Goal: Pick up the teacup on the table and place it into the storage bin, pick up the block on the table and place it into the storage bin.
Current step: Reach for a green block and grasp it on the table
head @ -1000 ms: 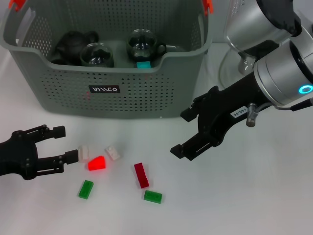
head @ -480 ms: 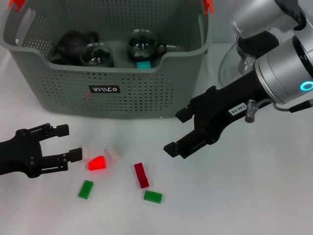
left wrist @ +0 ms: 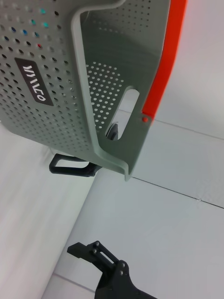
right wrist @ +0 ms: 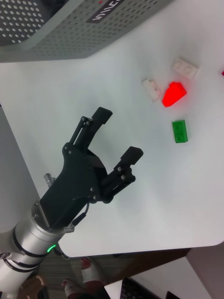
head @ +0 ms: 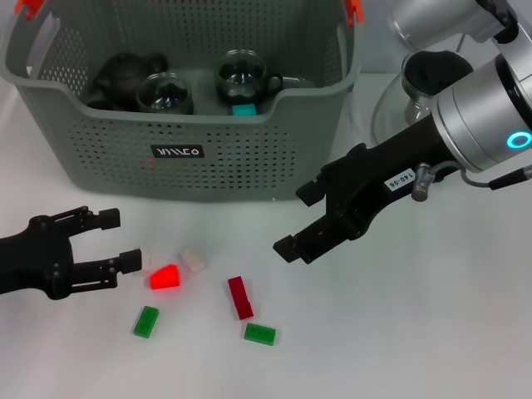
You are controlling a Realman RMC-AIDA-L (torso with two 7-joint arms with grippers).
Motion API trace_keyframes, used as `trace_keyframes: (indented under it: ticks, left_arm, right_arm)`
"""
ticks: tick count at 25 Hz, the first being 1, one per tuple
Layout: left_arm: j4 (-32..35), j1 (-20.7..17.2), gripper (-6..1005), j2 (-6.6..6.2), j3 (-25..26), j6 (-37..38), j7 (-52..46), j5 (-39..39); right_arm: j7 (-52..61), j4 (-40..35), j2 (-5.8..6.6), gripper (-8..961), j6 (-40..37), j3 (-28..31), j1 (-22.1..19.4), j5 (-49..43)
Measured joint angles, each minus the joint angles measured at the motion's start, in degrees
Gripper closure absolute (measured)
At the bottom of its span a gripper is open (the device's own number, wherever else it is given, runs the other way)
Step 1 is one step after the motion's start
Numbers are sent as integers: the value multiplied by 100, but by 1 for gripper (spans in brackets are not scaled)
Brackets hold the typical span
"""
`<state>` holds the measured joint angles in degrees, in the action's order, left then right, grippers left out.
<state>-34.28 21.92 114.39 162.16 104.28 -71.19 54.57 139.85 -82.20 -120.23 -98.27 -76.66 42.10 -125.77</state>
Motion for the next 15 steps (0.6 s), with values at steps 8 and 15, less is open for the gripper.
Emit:
trace_keyframes:
  ticks: [8, 15]
  left_arm:
    - [-61, 6, 133, -4, -54, -31, 3, 0]
    - [-140, -29, 134, 1, -53, -4, 6, 0]
  right_arm:
    - [-1, 7, 2, 24, -38, 80, 1, -17]
    - [-25, 13, 9, 24, -43, 67, 1, -36]
